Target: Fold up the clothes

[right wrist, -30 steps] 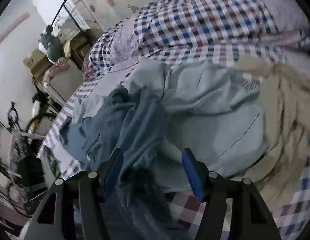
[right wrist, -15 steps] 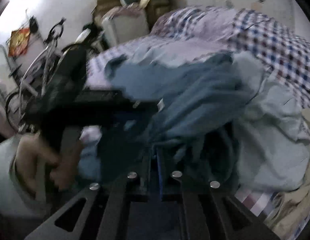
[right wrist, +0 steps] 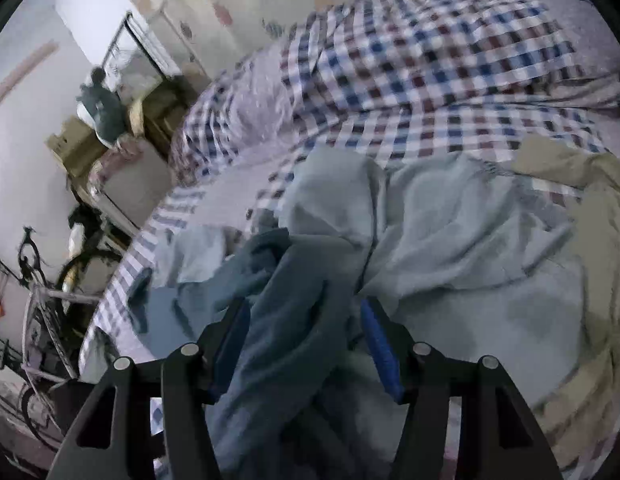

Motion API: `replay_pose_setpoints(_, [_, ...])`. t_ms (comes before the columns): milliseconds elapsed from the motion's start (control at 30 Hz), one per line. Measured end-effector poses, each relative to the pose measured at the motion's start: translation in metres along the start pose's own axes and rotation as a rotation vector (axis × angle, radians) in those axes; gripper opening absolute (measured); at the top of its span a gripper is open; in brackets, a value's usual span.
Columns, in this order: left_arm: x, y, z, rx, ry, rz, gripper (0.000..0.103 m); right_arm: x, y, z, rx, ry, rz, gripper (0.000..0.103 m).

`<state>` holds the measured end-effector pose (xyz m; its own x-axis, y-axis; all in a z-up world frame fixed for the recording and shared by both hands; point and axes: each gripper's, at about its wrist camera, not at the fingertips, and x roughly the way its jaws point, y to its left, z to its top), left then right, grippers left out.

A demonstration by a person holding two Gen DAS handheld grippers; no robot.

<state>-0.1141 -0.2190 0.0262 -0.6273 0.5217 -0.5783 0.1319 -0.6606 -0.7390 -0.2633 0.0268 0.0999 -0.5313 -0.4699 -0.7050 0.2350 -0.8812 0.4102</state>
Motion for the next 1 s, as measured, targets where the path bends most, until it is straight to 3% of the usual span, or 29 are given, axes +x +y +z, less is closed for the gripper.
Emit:
replay_pose_setpoints(100, [-0.001,0.004,0.000,-0.012,-0.004,-0.006,0.047,0.024,0.011,0.009,-0.064,0.039,-0.057,0.062])
replay_pose_setpoints(167, [-0.002,0.006,0.000,-0.016,-0.004,-0.008,0.047,0.031,0.015,0.013,-0.079,0.047,-0.050,0.060])
replay_pose_setpoints(200, [-0.002,0.008,0.000,-0.017,-0.003,-0.009,0.047,0.035,0.017,0.015,-0.090,0.058,-0.049,0.050])
replay_pose_setpoints(233, [-0.002,0.008,0.000,-0.018,-0.003,-0.010,0.047,0.039,0.019,0.017,-0.107,0.076,-0.051,0.012])
replay_pose_setpoints(267, [-0.002,0.009,0.000,-0.018,-0.004,-0.009,0.047,0.044,0.019,0.019,-0.117,0.091,-0.062,0.004])
replay_pose_setpoints(367, [0.000,0.003,0.003,-0.023,-0.019,-0.009,0.047,0.028,0.018,0.023,-0.137,0.044,-0.093,0.002])
replay_pose_setpoints(467, [-0.007,0.003,0.003,-0.023,-0.050,-0.017,0.047,-0.023,-0.002,0.037,-0.077,-0.102,-0.151,0.002])
replay_pose_setpoints(600, [-0.017,0.001,0.003,-0.024,-0.100,-0.044,0.047,-0.126,-0.043,0.045,0.051,-0.391,-0.356,0.002])
replay_pose_setpoints(700, [-0.023,-0.003,0.002,-0.007,-0.121,-0.063,0.047,-0.193,-0.073,0.050,0.134,-0.536,-0.504,0.002])
replay_pose_setpoints(1000, [-0.016,-0.016,0.002,0.036,-0.119,-0.058,0.047,-0.316,-0.144,0.061,0.268,-0.693,-0.882,0.002])
